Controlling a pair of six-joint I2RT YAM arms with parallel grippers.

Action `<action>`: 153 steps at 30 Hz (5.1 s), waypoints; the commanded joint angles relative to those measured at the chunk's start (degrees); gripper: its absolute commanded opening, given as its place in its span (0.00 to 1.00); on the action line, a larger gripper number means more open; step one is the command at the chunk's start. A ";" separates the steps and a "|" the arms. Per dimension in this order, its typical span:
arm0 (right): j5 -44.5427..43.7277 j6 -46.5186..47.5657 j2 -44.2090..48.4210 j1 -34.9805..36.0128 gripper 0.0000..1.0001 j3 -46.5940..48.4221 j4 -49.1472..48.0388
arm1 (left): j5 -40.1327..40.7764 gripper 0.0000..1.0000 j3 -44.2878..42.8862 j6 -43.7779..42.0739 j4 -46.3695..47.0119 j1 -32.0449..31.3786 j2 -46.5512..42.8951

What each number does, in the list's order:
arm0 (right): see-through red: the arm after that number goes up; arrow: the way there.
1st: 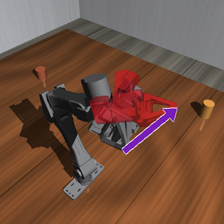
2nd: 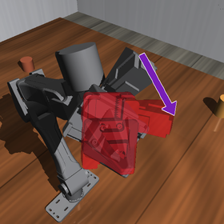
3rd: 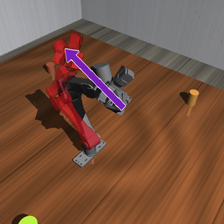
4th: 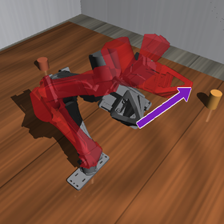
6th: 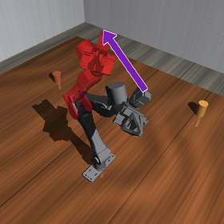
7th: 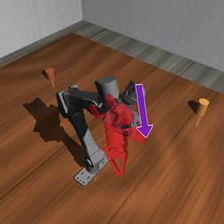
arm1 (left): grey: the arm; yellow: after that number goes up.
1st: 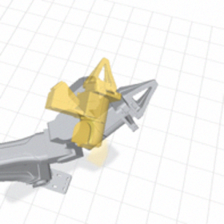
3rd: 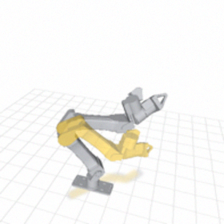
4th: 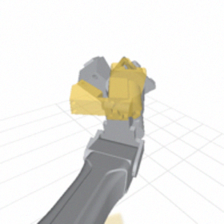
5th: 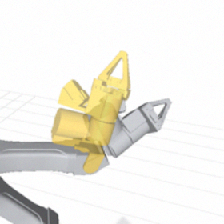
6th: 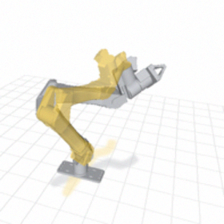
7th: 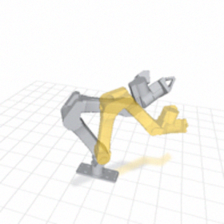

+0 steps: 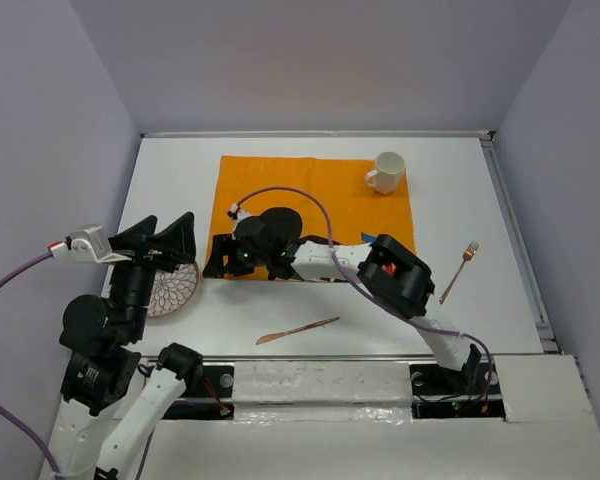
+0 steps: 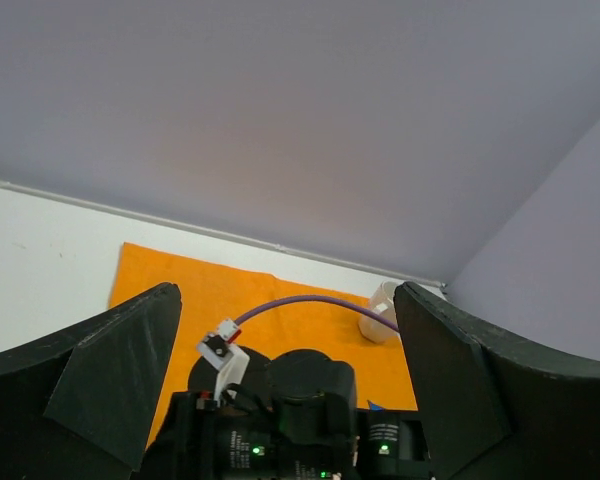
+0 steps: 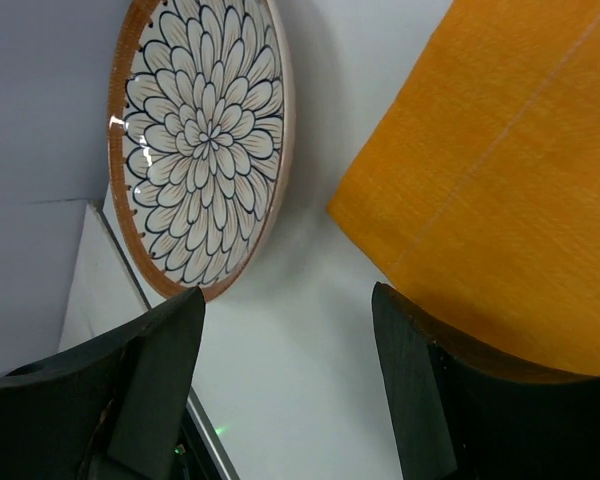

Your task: Set the dinner table for one person

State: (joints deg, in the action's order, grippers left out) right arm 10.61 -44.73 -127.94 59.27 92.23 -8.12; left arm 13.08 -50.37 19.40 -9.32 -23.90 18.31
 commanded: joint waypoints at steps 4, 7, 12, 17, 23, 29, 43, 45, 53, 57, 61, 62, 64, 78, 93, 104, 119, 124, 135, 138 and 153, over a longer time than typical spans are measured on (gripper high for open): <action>3.01 -6.94 -8.62 1.91 0.70 10.95 -4.28 | -0.24 0.99 -0.17 1.08 -0.26 0.26 0.59; 4.41 -8.35 -12.40 1.91 0.68 15.33 -3.40 | -0.95 0.99 0.71 1.17 -0.26 0.26 0.42; 5.47 -10.11 -16.72 2.43 0.64 21.05 -2.25 | -2.70 0.99 2.46 1.61 0.00 0.26 0.42; 7.49 -12.48 -21.20 2.43 0.62 25.89 -0.93 | -3.15 0.99 4.31 1.35 0.88 0.26 0.24; 8.29 -15.29 -23.67 2.96 0.51 28.79 -0.67 | -1.22 0.99 4.05 -0.68 0.71 0.26 -0.11; 8.02 -16.53 -23.94 2.96 0.33 29.77 -0.93 | -1.04 0.99 4.05 -1.29 0.27 0.26 0.33; 6.62 -13.28 -13.58 2.96 0.00 23.18 -6.02 | 0.54 0.99 0.19 -4.02 0.53 0.26 2.52; 6.09 -12.75 -9.29 2.96 0.00 18.90 -9.52 | 0.98 0.99 -0.52 -4.81 0.36 0.26 2.70; -1.38 -7.57 4.71 2.35 0.00 7.45 -13.76 | -3.76 0.99 -6.49 -5.78 0.97 0.26 3.93; -2.61 -8.09 10.42 -0.37 0.00 0.69 -17.00 | -5.43 0.99 -7.64 -4.90 1.15 0.26 4.02; -2.70 -10.29 16.48 -4.85 0.00 -8.71 -21.40 | -6.40 0.99 -6.15 -4.29 1.85 0.26 4.11; -3.14 -10.55 17.71 -5.90 0.00 -10.47 -21.76 | -6.40 0.99 -5.19 -3.85 2.55 0.26 3.93; -4.28 -11.25 22.26 -9.14 0.00 -17.29 -23.68 | -6.84 0.99 -1.59 -3.32 4.47 0.26 2.79; -3.32 -14.07 33.28 -30.87 0.00 -39.31 -25.19 | -11.06 0.99 13.63 -1.64 10.64 0.35 2.17; -0.51 -16.44 25.90 -33.16 0.00 -38.17 -25.63 | -12.82 0.99 13.46 -2.79 11.26 0.78 3.40; 1.09 -16.62 23.52 -33.69 0.52 -39.22 -23.09 | -12.82 0.99 13.54 -2.70 11.26 1.66 2.79; 3.18 -0.19 49.70 -33.69 0.87 -54.68 -2.61 | -14.75 0.99 13.28 -3.75 10.90 1.49 -0.90; 7.13 5.69 57.79 -31.06 0.86 -59.00 4.86 | -14.84 0.99 13.10 -3.93 10.82 0.96 -0.73; -1.73 21.96 47.44 -4.61 0.79 -48.37 17.79 | -14.31 0.99 13.10 -4.19 10.73 1.22 0.06; -4.01 24.59 46.03 -1.10 0.79 -46.79 18.31 | -14.22 0.99 13.10 -4.19 10.64 1.40 0.33; -9.21 30.93 35.22 7.36 0.76 -38.18 26.40 | -14.66 0.99 13.10 -4.28 10.82 2.19 0.50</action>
State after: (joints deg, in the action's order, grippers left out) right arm 2.96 -16.62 -91.29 64.97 50.59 15.81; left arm -0.89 -36.36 16.32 -1.48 -22.02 18.33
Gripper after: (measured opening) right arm 0.796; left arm 0.989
